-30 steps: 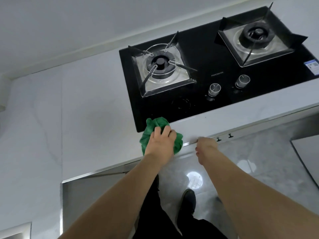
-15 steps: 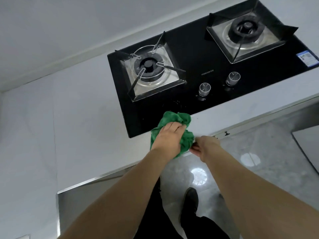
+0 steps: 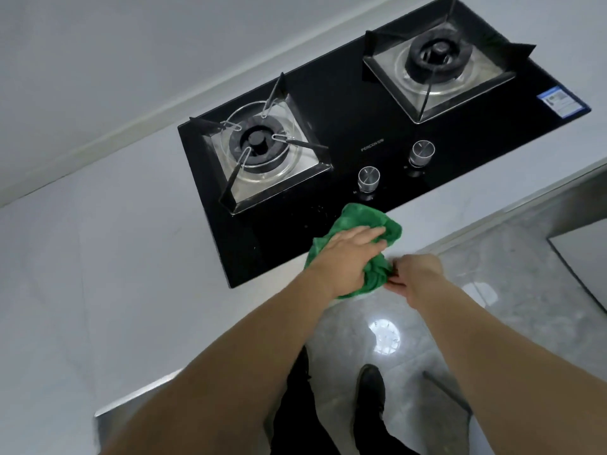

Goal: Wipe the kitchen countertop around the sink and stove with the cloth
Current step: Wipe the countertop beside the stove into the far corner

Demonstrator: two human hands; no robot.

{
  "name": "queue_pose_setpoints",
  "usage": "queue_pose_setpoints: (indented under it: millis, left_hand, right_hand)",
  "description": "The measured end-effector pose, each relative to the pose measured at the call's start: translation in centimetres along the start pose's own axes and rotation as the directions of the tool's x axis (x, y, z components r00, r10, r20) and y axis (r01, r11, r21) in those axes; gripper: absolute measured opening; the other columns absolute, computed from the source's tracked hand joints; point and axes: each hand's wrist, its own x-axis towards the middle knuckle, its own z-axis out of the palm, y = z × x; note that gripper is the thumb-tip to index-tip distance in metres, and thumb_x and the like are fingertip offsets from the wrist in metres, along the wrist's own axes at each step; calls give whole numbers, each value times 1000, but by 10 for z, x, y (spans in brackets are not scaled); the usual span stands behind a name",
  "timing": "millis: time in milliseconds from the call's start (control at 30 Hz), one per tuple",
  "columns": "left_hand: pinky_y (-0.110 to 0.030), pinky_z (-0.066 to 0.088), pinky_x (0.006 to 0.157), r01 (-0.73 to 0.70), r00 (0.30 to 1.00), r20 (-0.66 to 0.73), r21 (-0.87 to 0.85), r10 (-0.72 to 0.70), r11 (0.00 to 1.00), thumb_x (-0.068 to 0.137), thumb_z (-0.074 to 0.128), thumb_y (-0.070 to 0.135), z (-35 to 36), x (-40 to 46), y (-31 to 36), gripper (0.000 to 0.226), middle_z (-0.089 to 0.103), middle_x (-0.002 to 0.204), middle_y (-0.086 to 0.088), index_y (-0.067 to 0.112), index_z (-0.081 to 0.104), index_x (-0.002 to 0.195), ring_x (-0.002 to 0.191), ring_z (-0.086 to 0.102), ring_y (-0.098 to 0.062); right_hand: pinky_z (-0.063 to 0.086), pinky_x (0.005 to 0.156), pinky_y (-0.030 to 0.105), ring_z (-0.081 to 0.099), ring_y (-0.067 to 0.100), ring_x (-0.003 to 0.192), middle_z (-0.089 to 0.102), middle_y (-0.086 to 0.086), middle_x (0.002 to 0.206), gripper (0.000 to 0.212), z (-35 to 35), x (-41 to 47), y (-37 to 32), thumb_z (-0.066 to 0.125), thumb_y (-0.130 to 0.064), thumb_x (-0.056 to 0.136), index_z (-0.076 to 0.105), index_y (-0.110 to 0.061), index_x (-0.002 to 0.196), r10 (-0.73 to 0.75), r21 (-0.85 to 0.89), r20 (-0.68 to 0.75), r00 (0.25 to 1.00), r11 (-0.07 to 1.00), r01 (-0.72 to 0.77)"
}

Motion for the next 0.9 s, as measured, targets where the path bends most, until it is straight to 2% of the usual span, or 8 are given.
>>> queue_pose_setpoints:
  millis: [133,200,333,400,500,667,767,900]
  left_hand:
    - [-36,8,122,-57,998,36,71,54,996,78,62,2,4,-56,-31,87,12,163,7,23,25,154,150,7,-14]
    - [-36,0,122,-75,988,142,167,51,983,81,63,11,3,-98,-54,92,0,163,9,27,11,156,150,-5,-13]
    - [-34,-14,118,-197,946,313,348,85,917,84,65,22,-7,-78,-45,103,-22,159,8,29,-12,153,145,-26,-14]
    - [-35,-12,120,-231,947,298,361,122,904,83,65,19,-8,-30,-22,105,-21,161,4,26,-11,155,146,-25,-17]
    - [-38,-6,122,-232,953,271,354,138,906,83,63,17,-8,11,-3,102,-17,163,1,22,-8,156,148,-21,-19]
    - [-42,-1,122,-256,936,323,339,144,905,82,64,17,1,-16,-16,107,-18,162,5,20,-14,154,147,-24,-14]
    - [-41,-9,121,-271,918,380,404,109,874,82,64,21,-4,6,5,110,-24,160,6,22,-20,153,144,-31,-15]
    - [-42,-9,121,-318,925,327,392,193,863,77,65,16,-5,116,65,110,-17,163,4,22,-13,155,148,-19,-19]
  right_hand:
    - [57,74,37,67,34,89,64,25,99,32,-11,3,-9,48,4,92,50,11,124,57,-24,76,995,998,-55]
    - [55,67,38,66,31,76,63,25,88,23,-18,1,-15,51,4,92,55,10,114,86,-34,113,990,996,-83]
    - [54,64,35,65,31,90,61,30,116,29,-25,-2,-14,55,-1,93,52,10,120,88,-100,209,974,993,-68]
    - [56,75,38,64,34,101,60,30,117,34,-33,1,-16,58,-4,93,50,10,123,82,-101,245,966,993,-59]
    - [60,70,36,69,32,91,66,29,106,41,-47,5,-10,67,-11,88,54,12,119,25,-112,313,949,994,10]
    - [54,87,42,67,34,96,64,26,113,32,-79,9,-4,57,-11,95,54,6,121,-40,36,212,977,999,33]
    - [31,109,57,38,55,125,34,42,134,44,-100,15,-7,40,-1,96,30,20,134,-42,88,144,989,996,30]
    - [17,112,58,15,51,130,13,35,140,47,-124,31,-6,33,6,93,13,18,134,-11,195,1,1000,981,10]
